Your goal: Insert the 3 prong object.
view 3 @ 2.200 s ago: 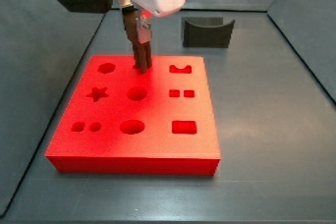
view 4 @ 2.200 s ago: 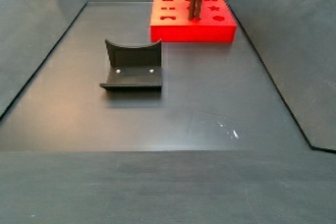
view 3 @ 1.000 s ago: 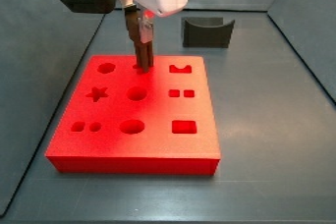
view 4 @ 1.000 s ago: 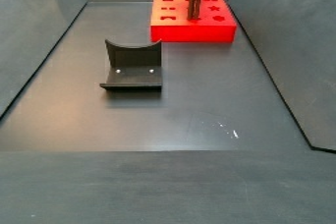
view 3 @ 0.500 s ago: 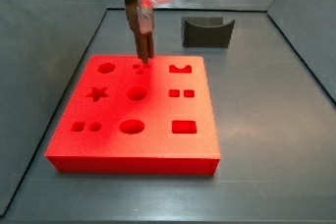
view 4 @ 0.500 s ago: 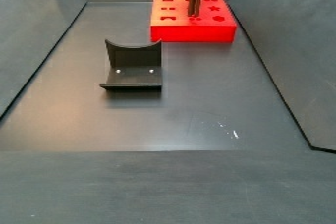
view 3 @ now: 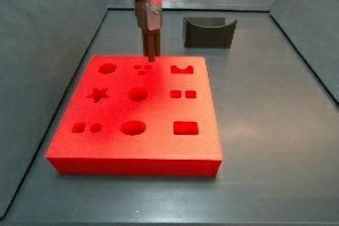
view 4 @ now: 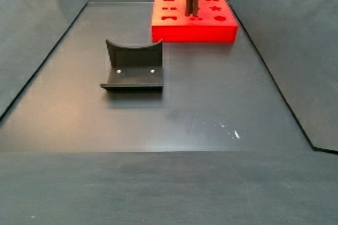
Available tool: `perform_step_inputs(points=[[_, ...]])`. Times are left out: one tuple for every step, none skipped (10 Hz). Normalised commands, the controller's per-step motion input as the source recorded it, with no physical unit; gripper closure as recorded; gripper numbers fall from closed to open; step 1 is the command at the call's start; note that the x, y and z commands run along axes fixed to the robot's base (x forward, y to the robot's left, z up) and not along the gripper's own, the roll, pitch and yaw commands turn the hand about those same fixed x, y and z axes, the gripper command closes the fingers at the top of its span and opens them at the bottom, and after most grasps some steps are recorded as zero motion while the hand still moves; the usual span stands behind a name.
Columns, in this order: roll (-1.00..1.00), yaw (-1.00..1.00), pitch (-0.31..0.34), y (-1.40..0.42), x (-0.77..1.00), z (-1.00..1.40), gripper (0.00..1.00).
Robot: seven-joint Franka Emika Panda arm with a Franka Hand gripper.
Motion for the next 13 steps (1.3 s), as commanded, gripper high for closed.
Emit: perform_step_inputs(points=[[0.04,-0.18,0.441,0.00,0.00,0.00,1.00],[0.00,-0.24,0.500,0.07,0.07,0.08,1.00],[-0.02,-0.39,0.500,0.07,0.11,0.01,1.00],[0.00,0.00,0.000,0.00,0.07,0.00,1.00],[0.00,0.00,-0.086,-0.29,0.03,-0.03,1.00],[-0.11,0.07,-0.281,-0.33,0.00,0.00,1.00],[-0.19,0.36,-0.314,-0.28,-0.04,0.00,1.00],[-0.18,0.43,-0.236,-0.15,-0.10,0.00,1.00],[0.00,0.02,0.000,-0.01,0.00,0.00,1.00],[0.00,0.00,0.000,0.00,-0.05,-0.02,1.00],[-0.07,0.13,-0.090,0.00,-0.18,-0.15,1.00],[-0.09,0.21,-0.124,0.00,-0.19,-0.23,1.00],[-0.03,0.07,-0.094,-0.04,-0.11,-0.25,1.00]])
